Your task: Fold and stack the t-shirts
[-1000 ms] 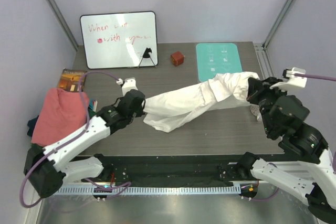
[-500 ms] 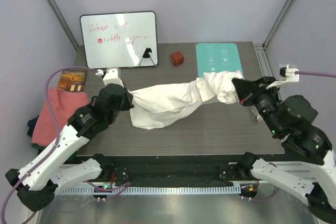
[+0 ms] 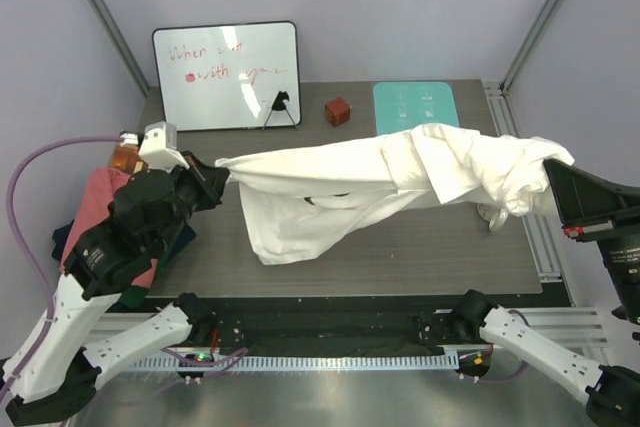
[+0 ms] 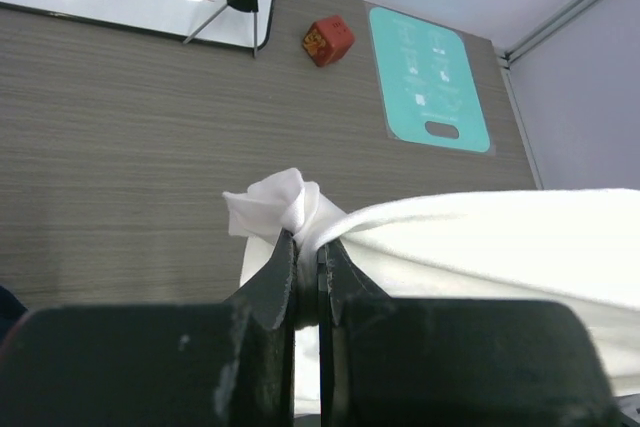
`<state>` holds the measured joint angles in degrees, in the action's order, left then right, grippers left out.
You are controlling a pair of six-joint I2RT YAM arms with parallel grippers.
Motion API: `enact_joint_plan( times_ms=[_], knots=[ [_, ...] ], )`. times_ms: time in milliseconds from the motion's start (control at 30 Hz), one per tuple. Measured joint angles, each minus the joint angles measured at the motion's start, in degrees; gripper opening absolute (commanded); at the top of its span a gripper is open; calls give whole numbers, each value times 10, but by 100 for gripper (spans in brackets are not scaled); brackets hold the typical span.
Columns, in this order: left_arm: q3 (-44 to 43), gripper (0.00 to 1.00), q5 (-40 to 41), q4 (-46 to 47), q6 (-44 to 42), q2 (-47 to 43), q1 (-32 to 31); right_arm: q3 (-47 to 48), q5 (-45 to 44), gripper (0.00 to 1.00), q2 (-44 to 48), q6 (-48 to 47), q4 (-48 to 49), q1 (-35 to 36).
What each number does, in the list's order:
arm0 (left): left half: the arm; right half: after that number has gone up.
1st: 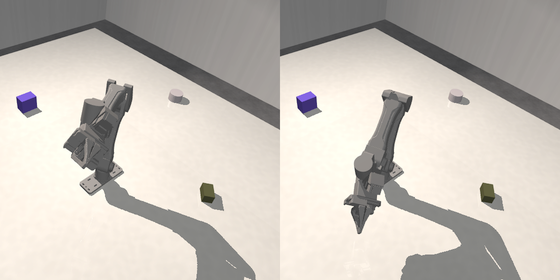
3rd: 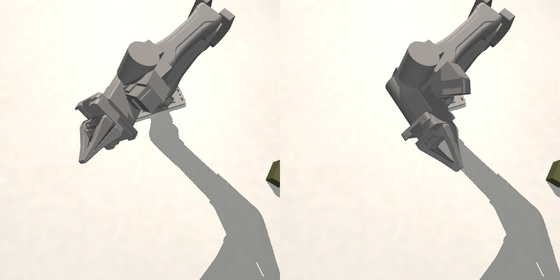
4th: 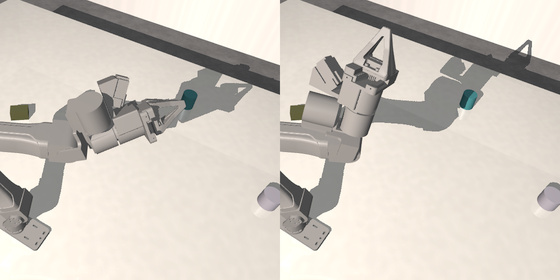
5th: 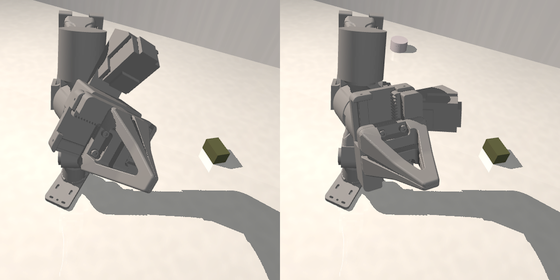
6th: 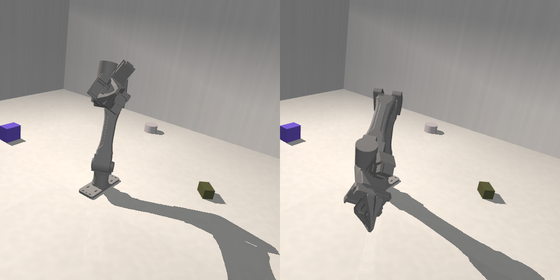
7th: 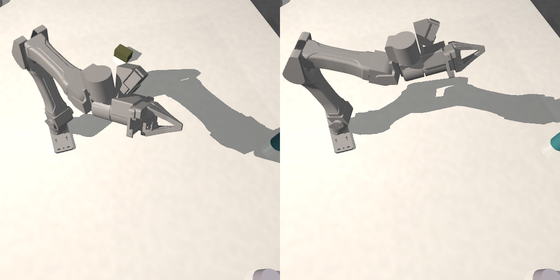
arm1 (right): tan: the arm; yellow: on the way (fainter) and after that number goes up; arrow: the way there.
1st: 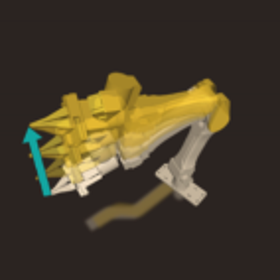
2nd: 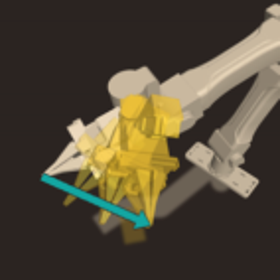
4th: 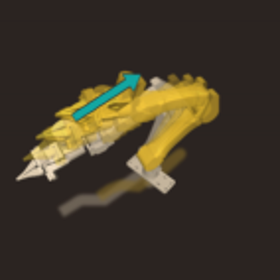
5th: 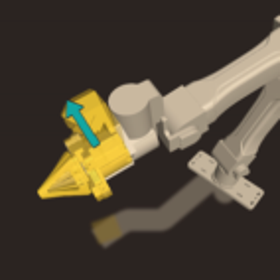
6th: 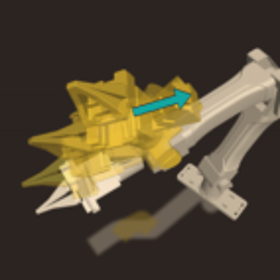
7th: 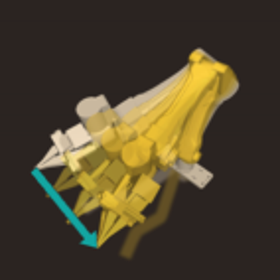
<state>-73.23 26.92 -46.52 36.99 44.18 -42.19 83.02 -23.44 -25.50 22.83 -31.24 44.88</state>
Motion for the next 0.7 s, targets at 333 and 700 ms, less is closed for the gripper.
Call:
enact_joint_plan(
  times_ms=[333,700],
  knots=[
    [-12,0,8,-9,-6,81,0,-123,-67,1,-64,70,-76,0],
    [88,0,-15,39,-12,314,37,-332,-33,1,-265,181,-127,0]
  ],
)
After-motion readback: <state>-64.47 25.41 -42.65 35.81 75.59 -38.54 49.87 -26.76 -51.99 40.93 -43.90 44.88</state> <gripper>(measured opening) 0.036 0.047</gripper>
